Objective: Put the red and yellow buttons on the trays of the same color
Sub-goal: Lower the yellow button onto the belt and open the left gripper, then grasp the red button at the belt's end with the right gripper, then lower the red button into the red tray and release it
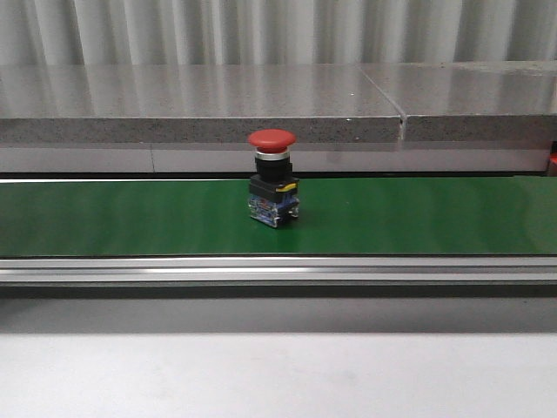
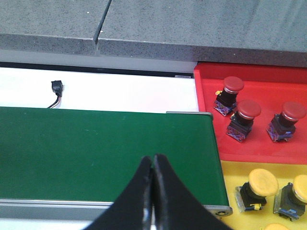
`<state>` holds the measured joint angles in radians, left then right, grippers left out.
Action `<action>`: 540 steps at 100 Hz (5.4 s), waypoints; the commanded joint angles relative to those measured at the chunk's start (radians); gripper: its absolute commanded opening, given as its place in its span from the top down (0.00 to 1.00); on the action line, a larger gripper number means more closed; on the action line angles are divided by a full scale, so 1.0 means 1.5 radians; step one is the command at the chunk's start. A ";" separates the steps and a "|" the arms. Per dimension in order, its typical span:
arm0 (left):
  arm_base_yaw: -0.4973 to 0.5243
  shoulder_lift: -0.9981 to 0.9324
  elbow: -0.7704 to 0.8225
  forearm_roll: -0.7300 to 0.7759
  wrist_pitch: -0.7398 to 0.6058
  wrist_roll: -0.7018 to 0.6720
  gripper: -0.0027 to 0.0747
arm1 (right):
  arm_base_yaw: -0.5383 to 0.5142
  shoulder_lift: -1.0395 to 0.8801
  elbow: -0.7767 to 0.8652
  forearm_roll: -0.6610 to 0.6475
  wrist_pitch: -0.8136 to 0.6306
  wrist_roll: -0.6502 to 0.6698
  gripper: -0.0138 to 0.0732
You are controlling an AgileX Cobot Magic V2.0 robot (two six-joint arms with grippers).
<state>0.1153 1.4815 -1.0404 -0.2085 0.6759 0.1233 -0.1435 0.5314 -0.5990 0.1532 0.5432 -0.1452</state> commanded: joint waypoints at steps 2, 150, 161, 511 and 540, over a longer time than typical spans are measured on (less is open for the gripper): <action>-0.003 -0.054 -0.022 -0.014 -0.033 -0.002 0.14 | 0.001 0.000 -0.018 0.002 -0.053 -0.007 0.92; -0.110 -0.676 0.330 0.008 -0.152 0.017 0.99 | 0.001 0.000 -0.018 0.003 -0.055 -0.007 0.92; -0.110 -0.676 0.332 0.012 -0.152 0.017 0.99 | 0.001 0.000 -0.018 0.003 -0.058 -0.007 0.92; -0.110 -0.676 0.333 0.018 -0.152 0.017 0.99 | -0.251 1.051 -0.915 0.058 0.103 -0.048 0.77; -0.110 -0.676 0.333 0.018 -0.152 0.017 0.99 | -0.251 1.095 -0.915 0.058 0.093 -0.048 0.77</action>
<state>-0.0411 0.4631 -0.5131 -0.1748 0.5226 0.1506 -0.5228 2.2275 -1.9353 0.2255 0.7378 -0.2081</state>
